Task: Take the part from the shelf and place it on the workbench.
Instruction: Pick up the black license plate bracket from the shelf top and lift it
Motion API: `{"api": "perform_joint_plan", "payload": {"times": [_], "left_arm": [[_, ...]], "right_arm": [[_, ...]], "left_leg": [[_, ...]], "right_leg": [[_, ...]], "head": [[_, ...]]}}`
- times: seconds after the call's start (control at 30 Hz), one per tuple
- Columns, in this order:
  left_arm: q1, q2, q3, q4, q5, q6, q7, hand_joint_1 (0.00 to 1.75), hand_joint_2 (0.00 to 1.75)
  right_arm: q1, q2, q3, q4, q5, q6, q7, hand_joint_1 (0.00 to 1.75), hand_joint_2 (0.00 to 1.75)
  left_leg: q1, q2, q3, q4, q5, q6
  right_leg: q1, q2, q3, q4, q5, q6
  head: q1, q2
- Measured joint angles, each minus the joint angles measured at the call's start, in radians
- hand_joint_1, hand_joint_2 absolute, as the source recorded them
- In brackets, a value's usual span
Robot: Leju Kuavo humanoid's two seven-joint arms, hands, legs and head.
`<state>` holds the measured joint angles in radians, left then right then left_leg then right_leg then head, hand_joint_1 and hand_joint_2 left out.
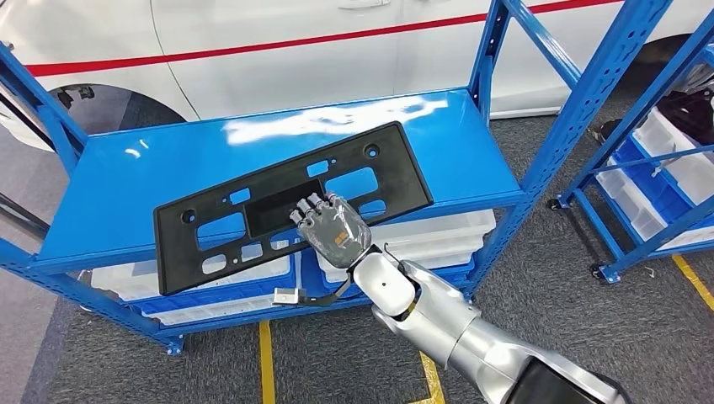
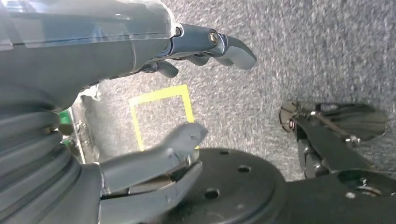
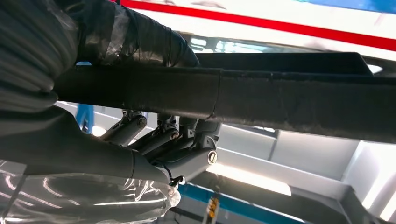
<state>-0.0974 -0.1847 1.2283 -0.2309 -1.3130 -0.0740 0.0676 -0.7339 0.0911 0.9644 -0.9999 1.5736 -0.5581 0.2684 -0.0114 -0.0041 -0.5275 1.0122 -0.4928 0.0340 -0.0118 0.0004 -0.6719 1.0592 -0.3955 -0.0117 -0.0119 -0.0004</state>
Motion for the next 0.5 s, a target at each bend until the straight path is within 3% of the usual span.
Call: {"api": "perform_joint_plan", "payload": {"times": [0.03,0.07,0.17,0.2,0.23,0.27,0.3,0.37,0.43,0.5], "left_arm": [[0.0,0.0,0.0,0.0,0.0,-0.001,0.0,0.0,1.75],[-0.001,-0.001,-0.001,0.0,0.0,-0.001,0.0,0.0,1.75],[-0.001,-0.001,-0.002,0.0,-0.002,-0.003,0.0,0.0,1.75],[0.0,-0.001,-0.002,0.0,-0.002,-0.003,0.0,0.0,1.75],[0.0,-0.001,-0.002,0.0,-0.003,-0.003,0.0,0.0,1.75],[0.001,-0.002,-0.002,0.0,-0.004,-0.003,0.0,0.0,1.75],[0.001,-0.002,-0.002,0.0,-0.004,-0.003,0.0,0.0,1.75],[0.0,-0.002,-0.002,0.0,-0.006,-0.003,0.0,0.0,1.75],[0.001,-0.001,-0.002,0.0,-0.007,-0.002,0.001,0.0,1.75],[0.003,-0.001,-0.002,0.0,-0.009,-0.002,0.001,0.0,1.75]], "right_arm": [[0.0,-0.002,0.003,-0.004,0.0,0.0,0.0,1.75,1.75],[-0.001,-0.006,0.006,-0.008,0.0,0.0,0.0,1.75,1.75],[0.001,-0.015,0.009,-0.016,-0.001,0.002,-0.015,1.75,1.75],[0.005,-0.017,0.009,-0.021,-0.001,0.003,-0.025,1.75,1.75],[0.011,-0.018,0.01,-0.027,-0.001,0.006,-0.035,1.75,1.75],[0.016,-0.019,0.009,-0.033,-0.001,0.009,-0.044,1.75,1.75],[0.021,-0.019,0.009,-0.042,-0.001,0.012,-0.053,1.75,1.75],[0.029,-0.017,0.002,-0.064,-0.001,0.016,-0.076,1.75,1.75],[0.042,-0.012,-0.013,-0.09,-0.001,0.022,-0.105,1.75,1.75],[0.058,-0.004,-0.033,-0.11,-0.001,0.031,-0.13,1.75,1.75]], "left_leg": [[0.003,0.002,0.0,-0.013,0.013,0.002],[0.006,0.005,-0.003,-0.024,0.028,0.006],[0.011,0.01,-0.034,-0.033,0.065,0.009],[0.012,0.011,-0.05,-0.029,0.074,0.007],[0.013,0.012,-0.066,-0.023,0.082,0.005],[0.014,0.013,-0.083,-0.016,0.089,0.001],[0.017,0.013,-0.1,-0.006,0.094,-0.003],[0.02,0.013,-0.132,0.017,0.103,-0.014],[0.02,0.012,-0.15,0.031,0.114,-0.028],[0.02,0.01,-0.156,0.029,0.13,-0.042]], "right_leg": [[0.0,0.0,-0.002,0.0,-0.003,0.006],[0.001,0.001,-0.007,0.013,-0.024,0.011],[-0.002,0.001,-0.044,0.15,-0.157,0.024],[-0.004,0.0,-0.05,0.201,-0.182,0.028],[-0.006,0.0,-0.047,0.23,-0.185,0.033],[-0.008,0.0,-0.029,0.23,-0.17,0.037],[-0.011,0.0,0.005,0.198,-0.145,0.04],[-0.013,0.0,0.085,0.087,-0.13,0.043],[-0.009,0.004,0.12,0.023,-0.143,0.03],[-0.003,0.006,0.112,0.018,-0.133,0.006]], "head": [[0.0,0.0],[0.0,0.0],[0.001,0.0],[0.001,0.0],[0.001,0.0],[0.001,0.0],[0.001,0.0],[0.001,0.0],[0.001,0.0],[0.001,0.0]]}}
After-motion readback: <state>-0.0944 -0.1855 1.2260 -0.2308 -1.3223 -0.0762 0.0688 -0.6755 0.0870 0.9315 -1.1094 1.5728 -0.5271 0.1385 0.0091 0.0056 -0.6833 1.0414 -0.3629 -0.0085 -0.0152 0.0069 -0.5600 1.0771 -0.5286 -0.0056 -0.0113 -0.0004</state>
